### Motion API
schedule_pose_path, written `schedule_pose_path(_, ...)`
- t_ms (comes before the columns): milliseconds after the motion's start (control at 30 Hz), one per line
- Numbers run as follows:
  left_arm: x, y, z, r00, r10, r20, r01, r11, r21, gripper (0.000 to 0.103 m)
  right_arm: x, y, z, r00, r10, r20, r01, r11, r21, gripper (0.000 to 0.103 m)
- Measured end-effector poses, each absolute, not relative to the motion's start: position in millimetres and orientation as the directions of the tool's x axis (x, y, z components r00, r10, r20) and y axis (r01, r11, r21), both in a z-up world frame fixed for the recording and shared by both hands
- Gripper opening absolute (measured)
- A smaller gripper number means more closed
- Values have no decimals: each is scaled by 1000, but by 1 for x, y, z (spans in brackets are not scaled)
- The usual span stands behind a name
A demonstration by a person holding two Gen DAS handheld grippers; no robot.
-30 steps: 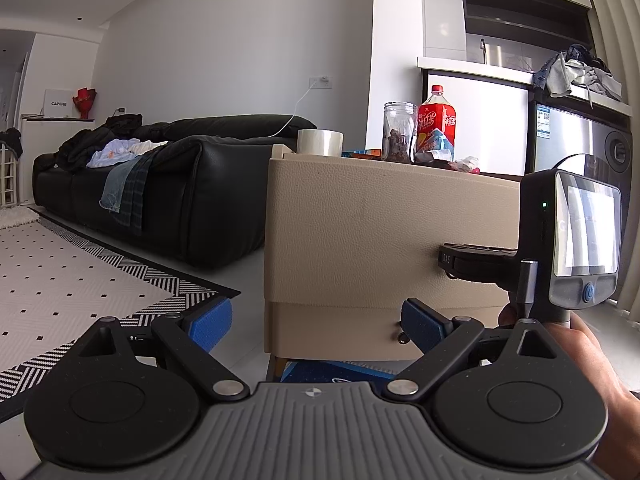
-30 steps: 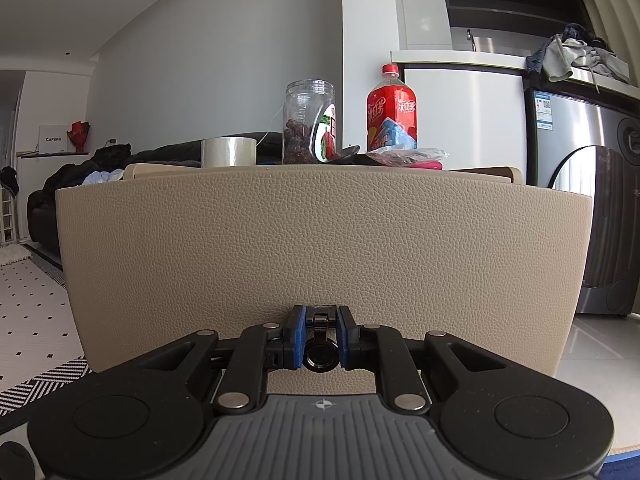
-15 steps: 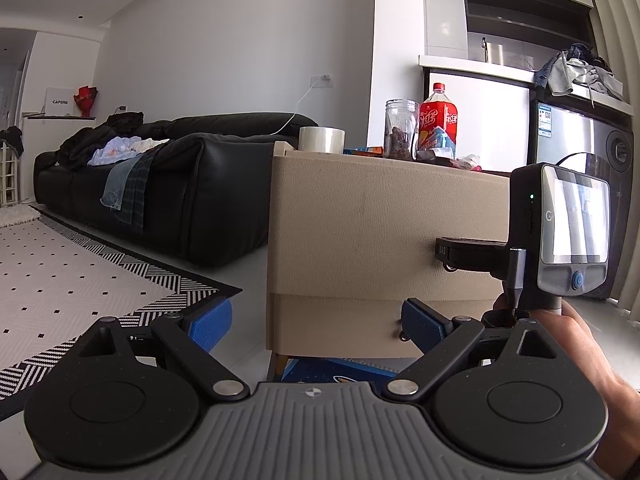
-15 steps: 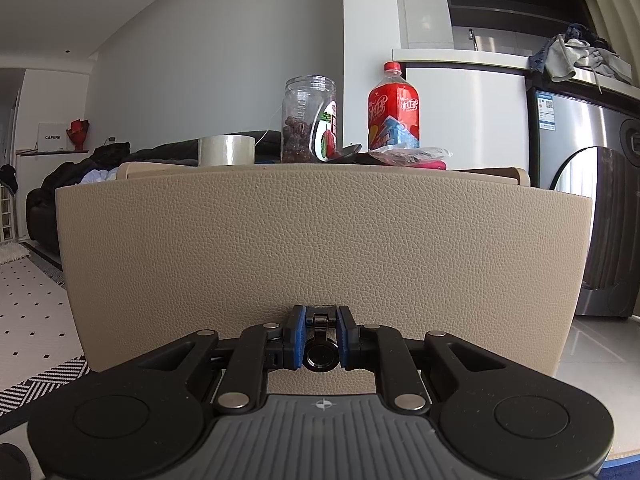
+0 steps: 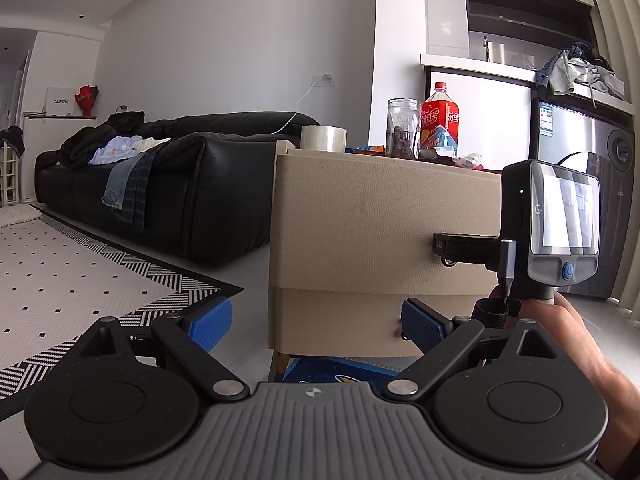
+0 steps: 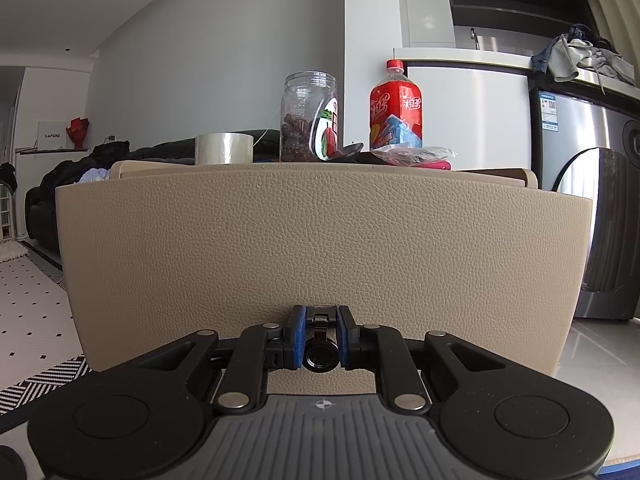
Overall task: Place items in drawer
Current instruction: 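Keep pushing the upper drawer until flush with the right gripper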
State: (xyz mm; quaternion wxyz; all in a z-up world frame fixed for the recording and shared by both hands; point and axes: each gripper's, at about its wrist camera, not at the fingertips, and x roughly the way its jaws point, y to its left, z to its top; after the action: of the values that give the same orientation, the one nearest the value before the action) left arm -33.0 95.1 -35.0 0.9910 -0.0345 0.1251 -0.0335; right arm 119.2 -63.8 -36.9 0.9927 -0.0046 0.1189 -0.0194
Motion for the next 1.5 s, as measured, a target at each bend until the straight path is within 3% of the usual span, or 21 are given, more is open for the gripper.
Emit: schedule_pose_path(1500, -25, 90, -40, 960, -75, -270, 57, 996, -73, 95, 154, -69, -38, 971, -37, -237, 32, 999, -25, 18)
